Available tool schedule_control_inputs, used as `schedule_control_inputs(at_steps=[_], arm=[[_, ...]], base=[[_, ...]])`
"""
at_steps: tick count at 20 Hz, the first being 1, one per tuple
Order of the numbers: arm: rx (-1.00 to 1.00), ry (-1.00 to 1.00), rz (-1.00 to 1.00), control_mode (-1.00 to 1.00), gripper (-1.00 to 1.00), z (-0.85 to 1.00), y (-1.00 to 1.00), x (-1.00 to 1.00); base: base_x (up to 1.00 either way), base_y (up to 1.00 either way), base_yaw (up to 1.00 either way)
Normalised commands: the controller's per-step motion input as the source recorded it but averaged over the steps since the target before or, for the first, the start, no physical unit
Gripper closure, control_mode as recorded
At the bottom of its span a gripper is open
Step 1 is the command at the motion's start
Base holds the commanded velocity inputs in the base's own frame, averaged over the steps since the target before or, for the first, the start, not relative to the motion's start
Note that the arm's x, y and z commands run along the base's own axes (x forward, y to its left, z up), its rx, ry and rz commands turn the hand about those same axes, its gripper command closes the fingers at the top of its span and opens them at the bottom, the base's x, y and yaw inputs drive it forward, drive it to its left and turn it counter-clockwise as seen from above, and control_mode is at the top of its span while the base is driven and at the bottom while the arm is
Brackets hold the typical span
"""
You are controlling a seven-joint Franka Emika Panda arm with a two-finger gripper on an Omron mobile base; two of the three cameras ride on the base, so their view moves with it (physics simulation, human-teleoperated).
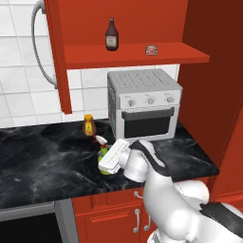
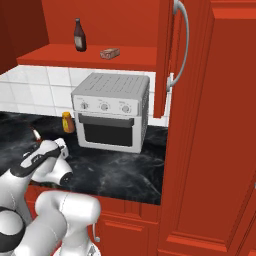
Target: Pick the bar soap and spray from the cabinet and place them on the counter.
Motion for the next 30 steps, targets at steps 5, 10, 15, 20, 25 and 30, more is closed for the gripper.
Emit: schedule_control_inputs(at_steps=[5,10,15,20,25,30], arm=[[0.03,-0.02,0.03,-1.00,1.00,-0.27,0.00,0.13],[0.03,-0.01,0.03,-1.00,1.00,-0.25,0.00,0.11],[0.02,0.00,0.02,-1.00,1.00,-0.19,0.00,0.07],[0.01,0.00,0.01,-1.00,1.00,-0.17,0.00,0.11],[0.01,0.00,0.01,-1.00,1.00,-0.21,0.00,0.06],[0.00,-0.01,0.01,-1.00,-1.00,-0.25,0.00,0.00]], base=[[0.00,0.00,0.00],[0.00,0.00,0.00],[0.00,0.00,0.00],[0.00,0.00,0.00],[0.00,0.00,0.00],[0.00,0.00,0.00]])
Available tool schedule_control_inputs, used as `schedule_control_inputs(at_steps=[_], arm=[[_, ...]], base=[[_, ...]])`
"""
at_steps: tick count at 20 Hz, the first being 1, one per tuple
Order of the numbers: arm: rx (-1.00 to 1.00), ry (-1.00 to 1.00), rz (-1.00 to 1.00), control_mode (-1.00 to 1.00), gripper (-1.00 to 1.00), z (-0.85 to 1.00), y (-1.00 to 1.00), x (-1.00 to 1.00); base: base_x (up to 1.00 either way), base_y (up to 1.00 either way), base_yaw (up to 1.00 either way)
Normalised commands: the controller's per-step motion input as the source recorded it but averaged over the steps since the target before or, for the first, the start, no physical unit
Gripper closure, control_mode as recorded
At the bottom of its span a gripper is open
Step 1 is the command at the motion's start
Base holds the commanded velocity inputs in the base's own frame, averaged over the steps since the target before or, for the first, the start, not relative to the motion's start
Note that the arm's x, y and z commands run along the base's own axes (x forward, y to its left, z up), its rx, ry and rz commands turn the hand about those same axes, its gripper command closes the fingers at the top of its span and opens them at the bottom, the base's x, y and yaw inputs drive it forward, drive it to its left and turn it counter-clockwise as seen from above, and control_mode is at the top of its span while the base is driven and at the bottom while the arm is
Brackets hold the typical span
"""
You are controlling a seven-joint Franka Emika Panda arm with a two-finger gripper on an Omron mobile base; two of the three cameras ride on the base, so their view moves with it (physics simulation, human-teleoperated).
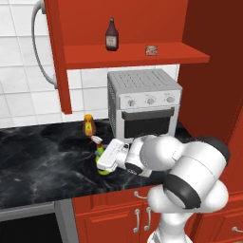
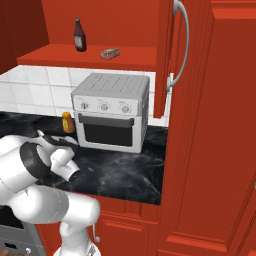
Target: Pick the bar soap and spray from the cabinet and place them on the counter.
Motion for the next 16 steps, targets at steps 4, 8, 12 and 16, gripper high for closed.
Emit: schedule_control_inputs(at_steps=[4,8,12,16], arm=[[0.00,-0.02,0.01,-1.00,-1.00,-0.18,-0.08,0.00],[0.00,-0.05,0.02,-1.00,-1.00,-0.12,-0.15,-0.02],[0.00,-0.07,0.02,-1.00,-1.00,-0.08,-0.13,-0.12],[0.00,-0.08,0.00,-1.00,-1.00,0.00,-0.16,-0.26]], base=[[0.00,0.00,0.00],[0.00,0.00,0.00],[0.00,0.00,0.00],[0.00,0.00,0.00]])
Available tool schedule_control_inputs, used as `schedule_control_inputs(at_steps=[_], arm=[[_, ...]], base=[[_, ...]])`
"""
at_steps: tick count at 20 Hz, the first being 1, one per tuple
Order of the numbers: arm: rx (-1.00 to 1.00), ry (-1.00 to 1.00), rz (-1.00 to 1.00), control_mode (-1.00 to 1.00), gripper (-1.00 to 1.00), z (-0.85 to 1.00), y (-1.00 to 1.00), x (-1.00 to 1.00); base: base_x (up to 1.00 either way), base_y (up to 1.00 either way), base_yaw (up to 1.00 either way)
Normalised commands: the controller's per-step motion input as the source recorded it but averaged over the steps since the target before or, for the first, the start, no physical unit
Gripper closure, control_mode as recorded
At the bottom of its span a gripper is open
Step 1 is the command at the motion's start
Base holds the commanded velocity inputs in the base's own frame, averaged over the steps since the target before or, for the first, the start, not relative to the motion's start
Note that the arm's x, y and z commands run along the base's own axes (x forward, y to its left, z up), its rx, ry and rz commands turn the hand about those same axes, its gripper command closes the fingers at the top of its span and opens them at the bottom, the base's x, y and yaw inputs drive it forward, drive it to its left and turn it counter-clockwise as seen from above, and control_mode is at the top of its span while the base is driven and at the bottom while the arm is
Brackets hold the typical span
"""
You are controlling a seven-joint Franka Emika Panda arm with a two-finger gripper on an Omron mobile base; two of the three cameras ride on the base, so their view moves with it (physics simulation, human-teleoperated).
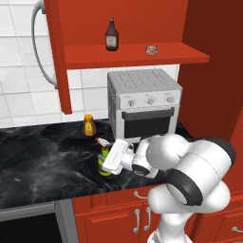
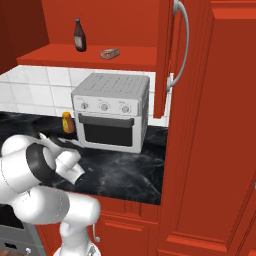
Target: Pick the bar soap and spray from the cabinet and place them on the counter.
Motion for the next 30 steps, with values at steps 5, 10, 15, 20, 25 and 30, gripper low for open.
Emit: schedule_control_inputs(at_steps=[5,10,15,20,25,30], arm=[[0.00,-0.08,0.00,-1.00,-1.00,0.00,-0.12,-0.27],[0.00,-0.08,0.00,-1.00,-1.00,0.00,-0.12,-0.18],[0.00,-0.07,0.00,-1.00,-1.00,0.00,-0.24,-0.26],[0.00,-0.06,0.00,-1.00,-1.00,-0.03,-0.32,-0.34],[0.00,-0.09,0.00,-1.00,-1.00,-0.01,-0.28,-0.40],[0.00,-0.04,-0.08,-1.00,-1.00,0.06,-0.14,-0.34]], base=[[0.00,0.00,0.00],[0.00,0.00,0.00],[0.00,0.00,0.00],[0.00,0.00,0.00],[0.00,0.00,0.00],[0.00,0.00,0.00]])
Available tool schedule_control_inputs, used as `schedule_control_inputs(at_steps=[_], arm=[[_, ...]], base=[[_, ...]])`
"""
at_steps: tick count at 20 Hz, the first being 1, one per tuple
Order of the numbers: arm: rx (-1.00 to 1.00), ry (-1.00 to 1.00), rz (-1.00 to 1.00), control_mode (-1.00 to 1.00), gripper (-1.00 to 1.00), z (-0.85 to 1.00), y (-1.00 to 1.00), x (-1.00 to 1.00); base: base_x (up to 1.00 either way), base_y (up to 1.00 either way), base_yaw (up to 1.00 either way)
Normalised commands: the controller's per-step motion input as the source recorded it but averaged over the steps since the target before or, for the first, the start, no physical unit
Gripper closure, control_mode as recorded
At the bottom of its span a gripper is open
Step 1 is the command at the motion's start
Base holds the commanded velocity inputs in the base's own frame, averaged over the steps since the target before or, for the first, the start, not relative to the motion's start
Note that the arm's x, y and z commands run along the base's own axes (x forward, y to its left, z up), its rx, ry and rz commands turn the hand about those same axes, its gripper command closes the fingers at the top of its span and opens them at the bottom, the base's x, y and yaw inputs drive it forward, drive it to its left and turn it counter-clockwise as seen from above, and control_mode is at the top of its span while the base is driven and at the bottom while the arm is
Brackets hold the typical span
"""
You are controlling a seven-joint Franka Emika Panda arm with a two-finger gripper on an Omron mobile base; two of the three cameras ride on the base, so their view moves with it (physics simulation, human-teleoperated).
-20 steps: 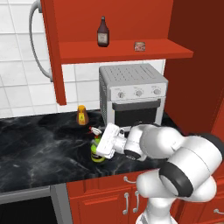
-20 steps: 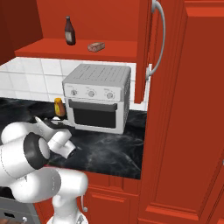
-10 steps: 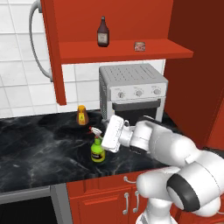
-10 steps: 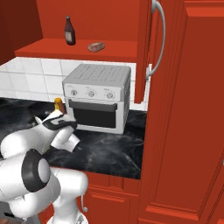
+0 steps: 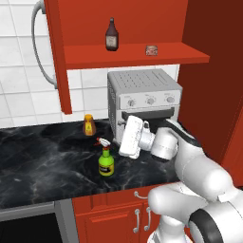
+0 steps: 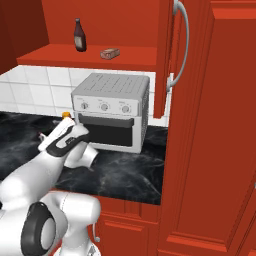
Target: Pick the bar soap and spray from the cabinet and place them on the counter.
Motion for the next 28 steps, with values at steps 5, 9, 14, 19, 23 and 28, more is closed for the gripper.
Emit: schedule_control_inputs(at_steps=[5,9,14,19,23,28], arm=[[0.01,0.04,-0.32,-1.00,-1.00,0.19,-0.23,-0.27],[0.02,0.12,-0.39,-1.00,-1.00,0.30,-0.34,-0.25],[0.04,0.26,-0.40,-1.00,-1.00,0.40,-0.36,-0.21],[0.04,0.40,-0.27,-1.00,-1.00,0.56,-0.31,-0.27],[0.06,0.39,-0.09,-1.00,-1.00,0.80,-0.16,-0.45],[0.03,0.37,-0.01,-1.00,-1.00,0.85,-0.25,-0.56]], base=[[0.00,0.00,0.00],[0.00,0.00,0.00],[0.00,0.00,0.00],[0.00,0.00,0.00],[0.00,0.00,0.00],[0.00,0.00,0.00]])
